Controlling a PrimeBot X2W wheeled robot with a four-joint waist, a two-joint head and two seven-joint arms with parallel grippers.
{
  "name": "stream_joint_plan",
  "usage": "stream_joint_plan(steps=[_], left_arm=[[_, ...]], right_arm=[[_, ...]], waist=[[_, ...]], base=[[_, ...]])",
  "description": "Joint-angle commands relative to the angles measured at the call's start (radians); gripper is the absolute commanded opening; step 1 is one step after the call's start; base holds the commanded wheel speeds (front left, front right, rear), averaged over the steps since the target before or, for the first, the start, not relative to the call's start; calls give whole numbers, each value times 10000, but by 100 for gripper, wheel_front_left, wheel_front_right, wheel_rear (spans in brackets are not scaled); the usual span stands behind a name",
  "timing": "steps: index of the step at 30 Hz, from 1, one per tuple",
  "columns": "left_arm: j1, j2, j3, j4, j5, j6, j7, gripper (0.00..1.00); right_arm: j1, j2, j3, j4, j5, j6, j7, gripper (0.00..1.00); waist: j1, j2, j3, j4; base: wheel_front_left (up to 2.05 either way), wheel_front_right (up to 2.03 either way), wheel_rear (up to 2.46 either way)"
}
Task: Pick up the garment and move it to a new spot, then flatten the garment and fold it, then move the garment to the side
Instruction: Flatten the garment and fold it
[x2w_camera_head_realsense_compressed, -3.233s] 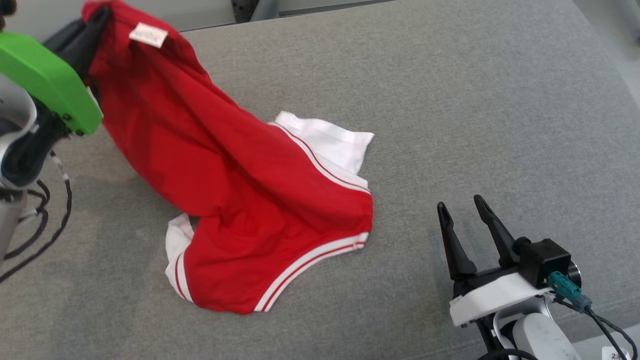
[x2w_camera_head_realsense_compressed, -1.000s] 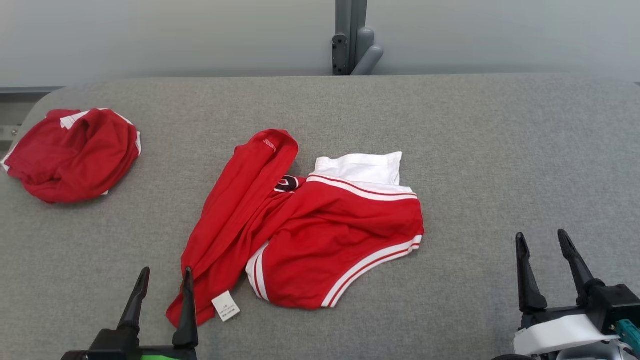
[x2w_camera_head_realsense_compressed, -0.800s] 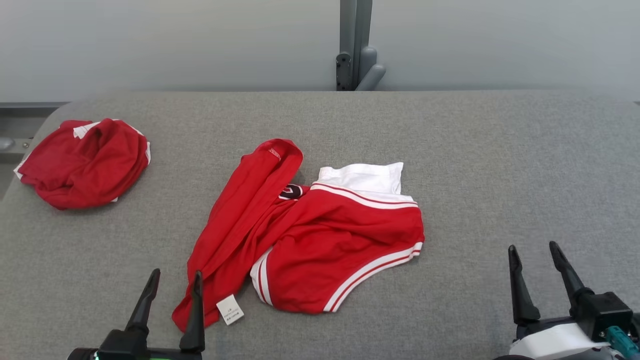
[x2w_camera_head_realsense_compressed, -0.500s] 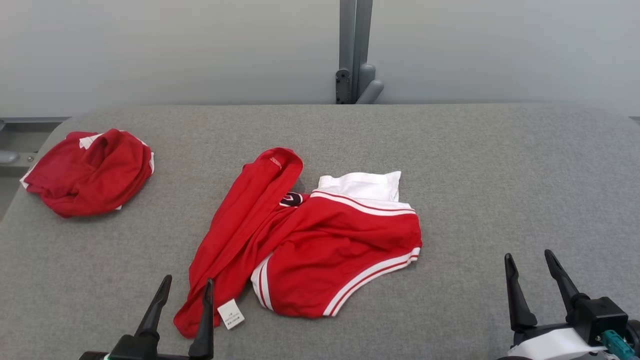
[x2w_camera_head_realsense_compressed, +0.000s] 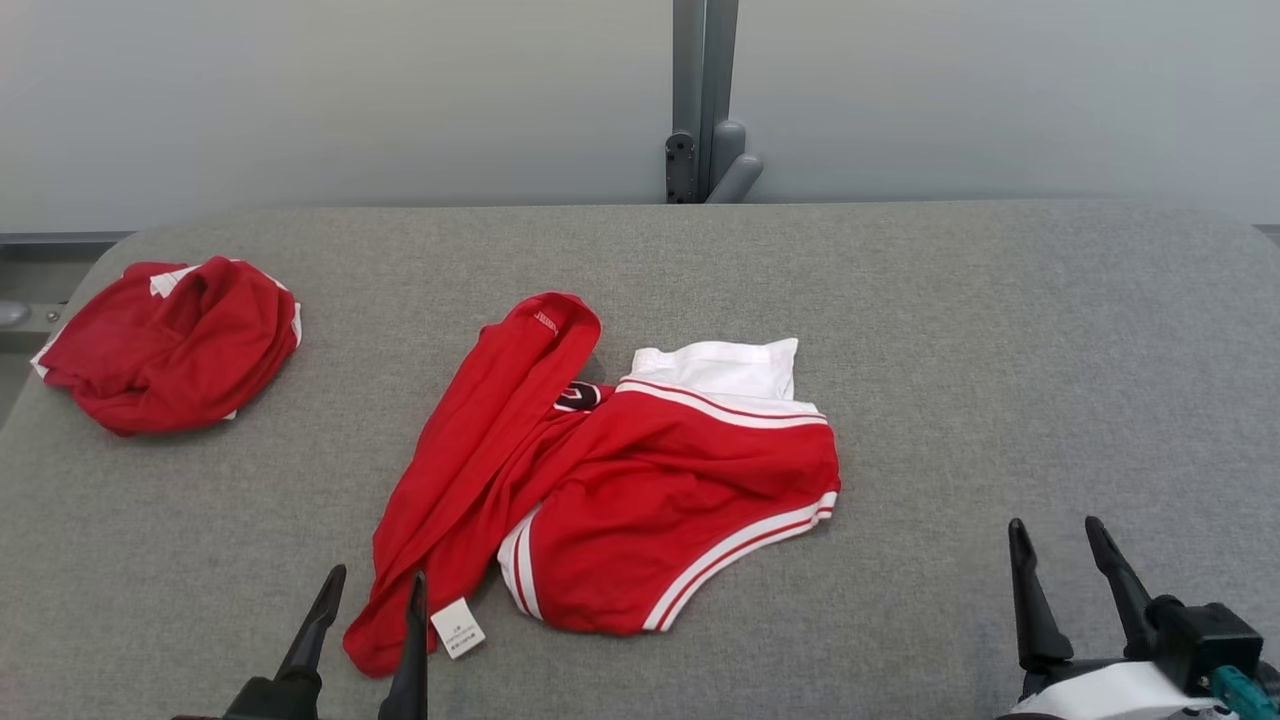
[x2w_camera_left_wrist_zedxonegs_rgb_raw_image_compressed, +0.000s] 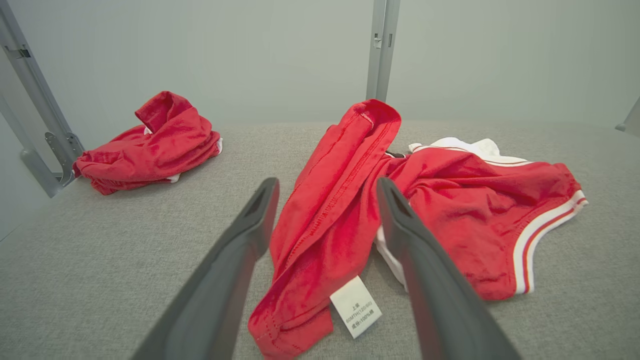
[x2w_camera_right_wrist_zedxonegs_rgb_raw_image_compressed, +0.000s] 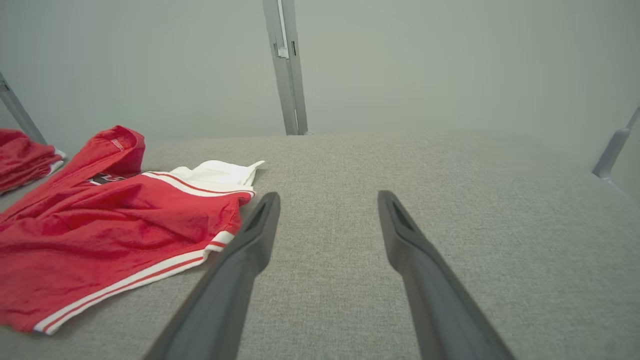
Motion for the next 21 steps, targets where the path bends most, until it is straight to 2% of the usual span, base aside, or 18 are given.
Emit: stream_joint_plan(steps=[1,5,9,14,17,21], left_arm=[[9,-35,5,37,-3,-24,1,100],[16,85,159,553,-258,-31,-1,100],[-420,436,94,1204,-507,-26,108,100],[-877,938,-157,1442,-1084,-21,1200,100],[-1197,1010,-390,1445,-1411,-17,2133,100],[-1707,1037,-1037,1071,-1840,-14,3091,100]], right_arm=[[-52,-38,-33,102,542,-3,-32,100],[-1069,-28,690,555,1905,-1,-32,100],[-3073,-49,1447,1736,1829,-1,468,100],[-5660,-40,1787,3215,1708,-3,2439,100],[-6882,-46,1849,4171,1994,-3,3138,100],[-7953,-101,1588,5636,1228,-5,3605,100]], waist=[[0,120,20,10],[0,120,516,71],[0,120,1234,237],[0,120,2061,564],[0,120,2488,914],[0,120,3002,1504]], base=[[0,0,0],[0,0,0],[0,0,0],[0,0,0],[0,0,0],[0,0,0]])
